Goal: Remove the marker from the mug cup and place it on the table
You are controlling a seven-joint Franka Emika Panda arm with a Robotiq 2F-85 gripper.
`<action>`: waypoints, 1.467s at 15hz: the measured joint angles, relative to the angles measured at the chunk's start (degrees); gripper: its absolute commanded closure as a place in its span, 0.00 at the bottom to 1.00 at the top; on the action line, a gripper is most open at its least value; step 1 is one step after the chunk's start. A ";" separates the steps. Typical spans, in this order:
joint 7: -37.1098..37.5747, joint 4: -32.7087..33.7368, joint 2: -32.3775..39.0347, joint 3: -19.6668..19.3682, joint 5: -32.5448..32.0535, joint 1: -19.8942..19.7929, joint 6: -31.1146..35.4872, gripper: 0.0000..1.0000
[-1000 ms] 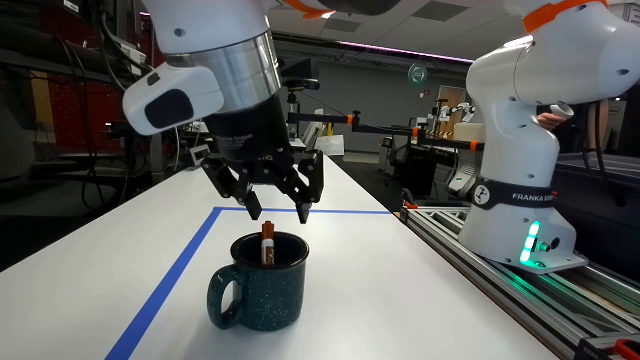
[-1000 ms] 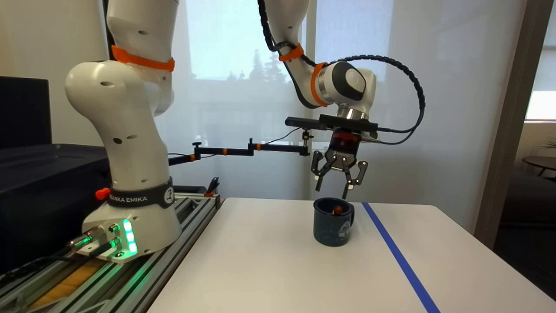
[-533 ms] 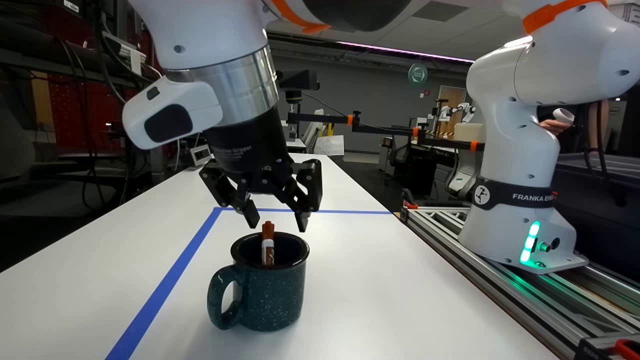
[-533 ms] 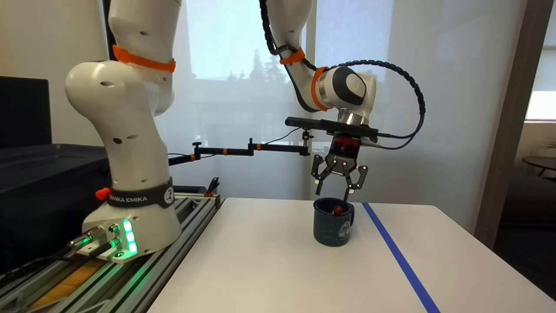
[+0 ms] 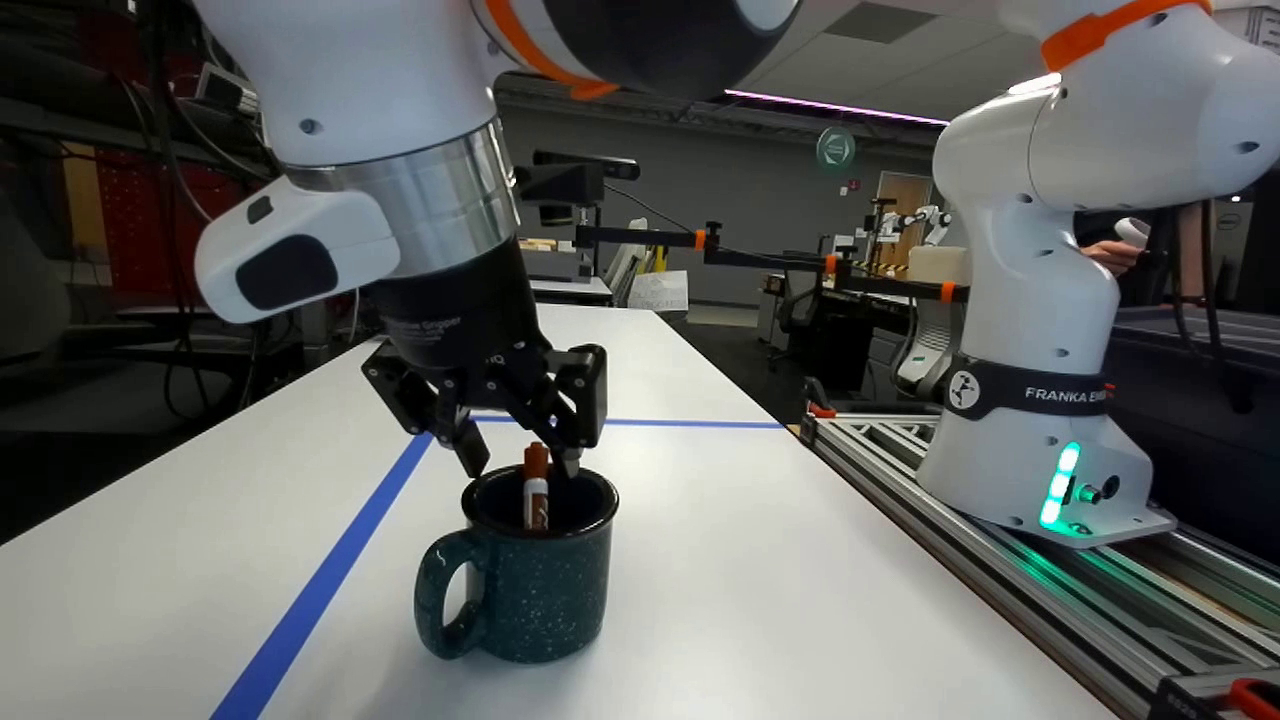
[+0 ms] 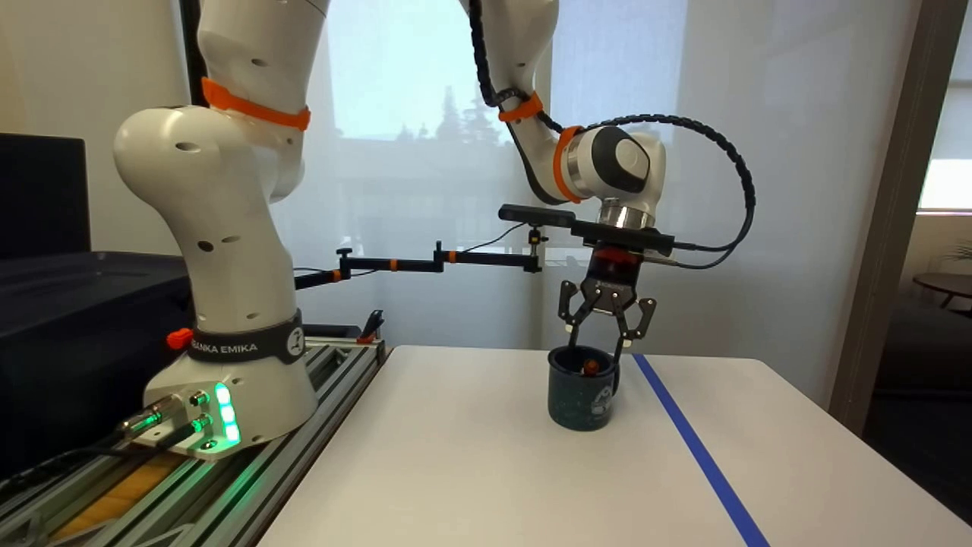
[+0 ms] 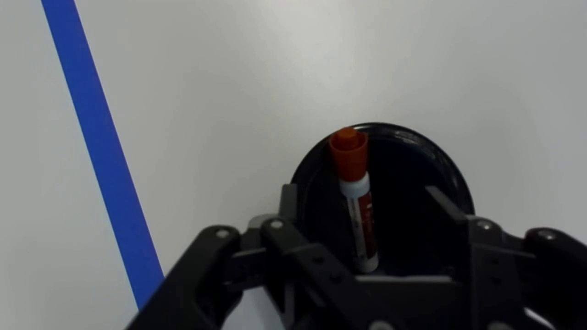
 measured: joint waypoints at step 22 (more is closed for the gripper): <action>0.78 1.70 1.19 0.19 -0.10 0.56 -0.01 0.46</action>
